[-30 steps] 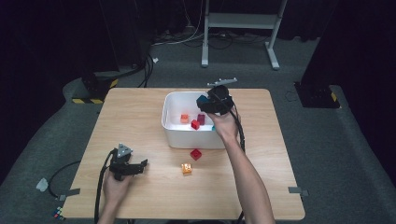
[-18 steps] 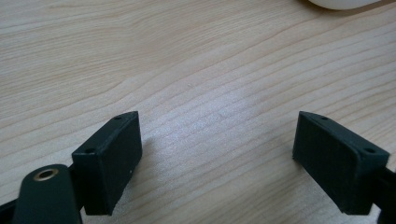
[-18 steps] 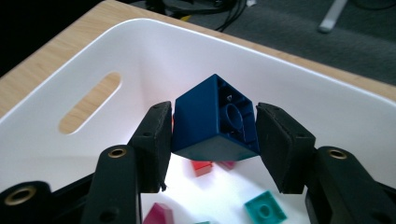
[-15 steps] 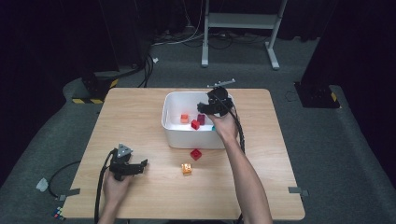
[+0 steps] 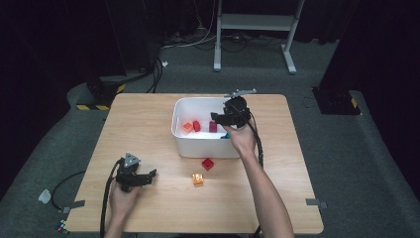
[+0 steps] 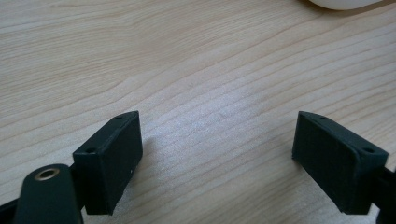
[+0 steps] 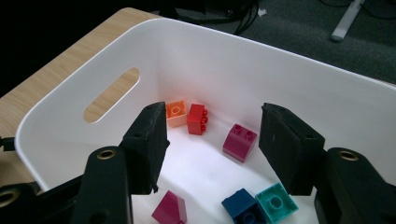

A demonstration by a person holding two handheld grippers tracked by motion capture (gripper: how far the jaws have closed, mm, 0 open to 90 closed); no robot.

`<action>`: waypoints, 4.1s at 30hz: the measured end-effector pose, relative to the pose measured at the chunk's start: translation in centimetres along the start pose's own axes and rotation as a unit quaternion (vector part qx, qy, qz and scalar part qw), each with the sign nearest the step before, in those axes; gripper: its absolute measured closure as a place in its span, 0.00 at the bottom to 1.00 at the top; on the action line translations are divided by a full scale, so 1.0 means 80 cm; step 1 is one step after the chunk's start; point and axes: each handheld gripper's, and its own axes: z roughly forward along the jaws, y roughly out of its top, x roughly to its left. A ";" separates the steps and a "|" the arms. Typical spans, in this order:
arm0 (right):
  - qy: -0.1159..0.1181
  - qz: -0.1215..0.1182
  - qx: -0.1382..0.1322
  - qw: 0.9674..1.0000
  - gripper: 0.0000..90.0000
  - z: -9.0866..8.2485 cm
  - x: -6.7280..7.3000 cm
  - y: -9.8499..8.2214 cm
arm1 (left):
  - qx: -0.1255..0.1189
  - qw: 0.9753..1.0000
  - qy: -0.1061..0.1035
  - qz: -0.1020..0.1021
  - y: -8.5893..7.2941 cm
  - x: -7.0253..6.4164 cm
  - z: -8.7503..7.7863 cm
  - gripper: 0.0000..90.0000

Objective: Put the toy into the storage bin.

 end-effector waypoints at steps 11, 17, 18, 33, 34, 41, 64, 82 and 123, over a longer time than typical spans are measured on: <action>0.003 -0.013 -0.036 0.999 0.48 -0.045 0.002 -0.013 | 0.000 1.000 0.000 0.000 0.000 0.000 0.000 0.18; 0.007 -0.021 -0.056 0.998 0.48 -0.061 0.004 -0.021 | 0.000 1.000 0.000 0.000 0.000 0.000 0.000 0.18; 0.008 -0.023 -0.060 0.998 0.48 -0.065 0.006 -0.023 | 0.000 1.000 0.000 0.000 0.000 0.000 0.000 0.18; 0.038 -0.049 -0.091 0.994 0.49 -0.109 0.036 -0.074 | 0.000 1.000 0.000 0.000 0.000 0.000 0.000 0.18; 0.039 -0.050 -0.092 0.994 0.49 -0.110 0.038 -0.079 | 0.000 1.000 0.000 0.000 0.000 0.000 0.000 0.18; 0.038 -0.043 -0.090 0.994 0.49 -0.108 0.042 -0.115 | 0.000 1.000 0.001 0.000 0.000 -0.001 -0.001 0.18; 0.049 -0.013 -0.064 0.997 0.48 -0.061 0.041 -0.190 | 0.002 1.000 0.001 0.001 0.000 -0.001 -0.001 0.18; 0.054 -0.014 -0.013 0.998 0.48 0.007 0.045 -0.204 | 0.000 1.000 0.000 0.000 -0.002 -0.002 -0.002 0.18; 0.024 -0.075 0.028 0.997 0.66 0.053 0.072 -0.209 | 0.000 1.000 0.000 0.000 -0.002 -0.001 -0.002 0.18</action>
